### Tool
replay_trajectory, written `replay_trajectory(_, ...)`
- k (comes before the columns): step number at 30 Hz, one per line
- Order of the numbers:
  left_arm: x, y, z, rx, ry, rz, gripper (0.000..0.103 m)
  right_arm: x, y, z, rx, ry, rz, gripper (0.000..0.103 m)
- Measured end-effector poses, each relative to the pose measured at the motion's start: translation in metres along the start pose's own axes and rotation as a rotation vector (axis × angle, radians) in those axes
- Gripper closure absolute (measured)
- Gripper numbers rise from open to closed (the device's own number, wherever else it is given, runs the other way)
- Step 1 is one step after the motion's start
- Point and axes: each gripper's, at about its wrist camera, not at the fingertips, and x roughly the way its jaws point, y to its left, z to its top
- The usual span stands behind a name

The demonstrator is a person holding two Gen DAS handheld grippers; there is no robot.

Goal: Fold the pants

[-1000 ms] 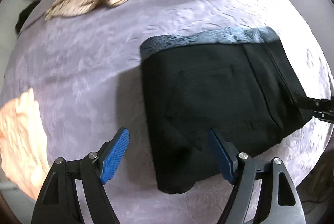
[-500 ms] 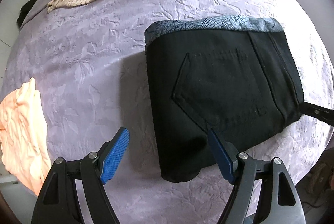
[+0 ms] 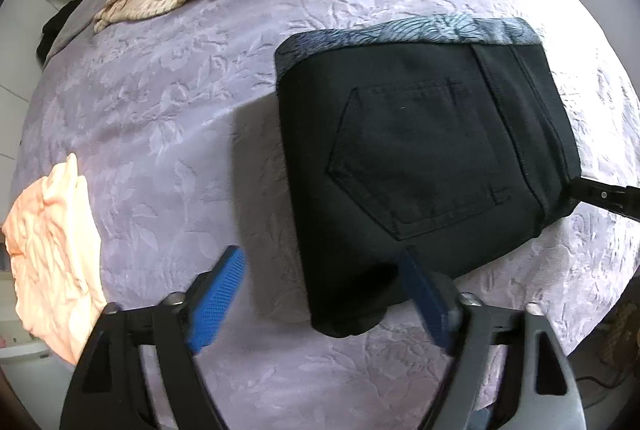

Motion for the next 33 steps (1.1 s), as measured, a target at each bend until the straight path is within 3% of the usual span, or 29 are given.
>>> replay_trajectory(4, -0.002, -0.007, -0.001, 0.015, -0.007, 0.002, 0.003, -0.003, -0.001, -0.002, 0.002, -0.002, 0.010, 0.066)
replay_trajectory(12, 0.002, -0.009, -0.001, 0.011, 0.011, 0.002, 0.003, -0.016, -0.004, -0.001, 0.006, -0.009, 0.020, 0.052)
replay_trajectory(15, 0.004, -0.010, -0.001, 0.009, 0.018, -0.004, 0.003, -0.018, -0.006, 0.000, -0.001, -0.005, 0.019, 0.040)
replay_trajectory(18, 0.005, -0.011, -0.001, 0.006, 0.023, -0.013, 0.003, -0.020, -0.007, 0.000, -0.016, -0.014, 0.012, 0.021)
replay_trajectory(33, 0.015, -0.009, 0.001, -0.014, 0.061, -0.037, 0.003, -0.014, -0.004, 0.003, -0.037, -0.012, 0.000, 0.019)
